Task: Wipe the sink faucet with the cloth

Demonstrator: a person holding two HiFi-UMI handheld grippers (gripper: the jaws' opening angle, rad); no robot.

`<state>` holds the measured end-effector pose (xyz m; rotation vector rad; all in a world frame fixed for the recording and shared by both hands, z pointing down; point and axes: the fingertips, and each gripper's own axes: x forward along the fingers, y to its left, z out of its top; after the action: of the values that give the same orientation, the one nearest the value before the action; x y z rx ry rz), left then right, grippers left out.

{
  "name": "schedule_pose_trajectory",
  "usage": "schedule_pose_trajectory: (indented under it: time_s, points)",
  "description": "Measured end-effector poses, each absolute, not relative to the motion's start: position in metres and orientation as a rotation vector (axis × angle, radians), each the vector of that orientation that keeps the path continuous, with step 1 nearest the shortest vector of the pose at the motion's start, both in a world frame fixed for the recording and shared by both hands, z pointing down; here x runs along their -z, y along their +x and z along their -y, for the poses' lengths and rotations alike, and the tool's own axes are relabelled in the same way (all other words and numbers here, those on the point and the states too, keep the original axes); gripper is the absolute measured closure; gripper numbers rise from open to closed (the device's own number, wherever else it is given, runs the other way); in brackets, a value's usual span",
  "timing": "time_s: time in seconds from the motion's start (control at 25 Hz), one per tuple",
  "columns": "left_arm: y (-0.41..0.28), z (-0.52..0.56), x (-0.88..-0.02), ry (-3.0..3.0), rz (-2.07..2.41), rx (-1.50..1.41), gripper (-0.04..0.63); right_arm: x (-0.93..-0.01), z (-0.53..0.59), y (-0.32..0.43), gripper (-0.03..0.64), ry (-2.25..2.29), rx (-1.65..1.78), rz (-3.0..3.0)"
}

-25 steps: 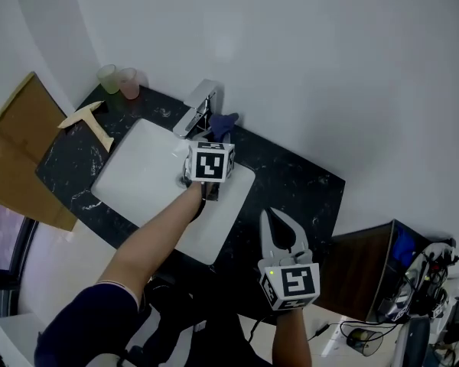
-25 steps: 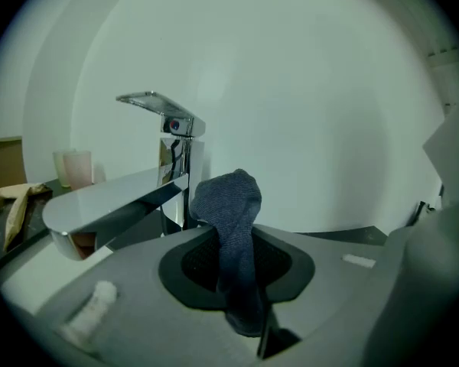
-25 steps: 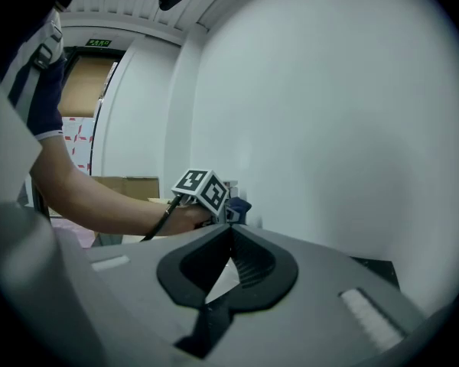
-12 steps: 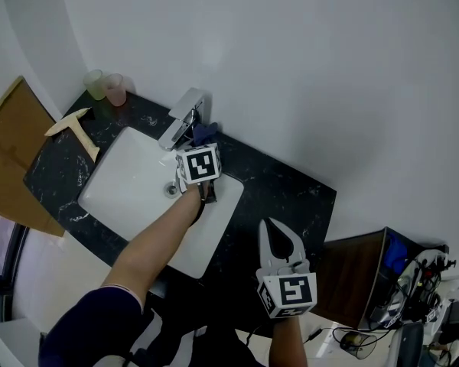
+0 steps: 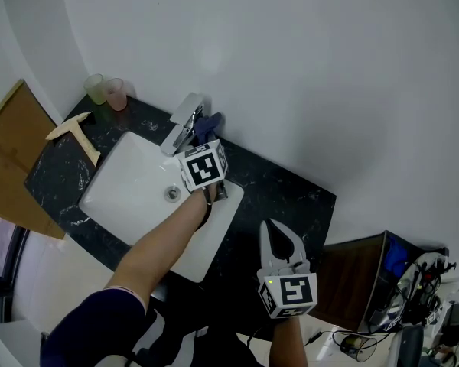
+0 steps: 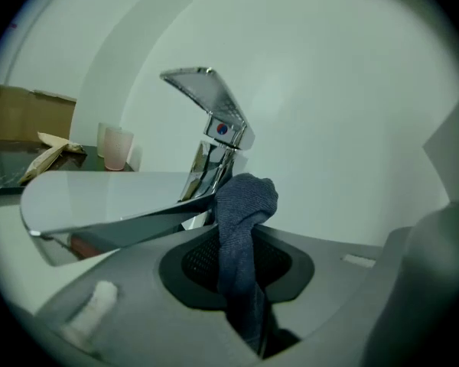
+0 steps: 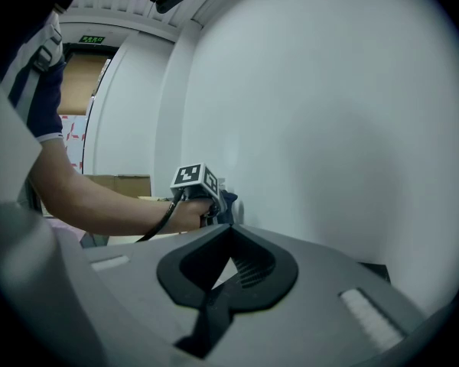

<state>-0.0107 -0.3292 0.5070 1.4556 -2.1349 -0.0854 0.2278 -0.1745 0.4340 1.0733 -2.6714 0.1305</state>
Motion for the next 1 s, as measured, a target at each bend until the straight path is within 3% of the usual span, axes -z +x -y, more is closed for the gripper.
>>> schedule_pose_trajectory:
  time_s: [0.6,1.0]
  points:
    - [-0.012,0.330,-0.444,1.531,2.223,0.194,0.526,-0.430,0.175,0.226,0.611,1.066,-0.141,2.693]
    - [-0.013,0.330,-0.504,1.479,2.194,0.026,0.528,-0.442,0.175,0.228,0.611,1.066,-0.181,2.664]
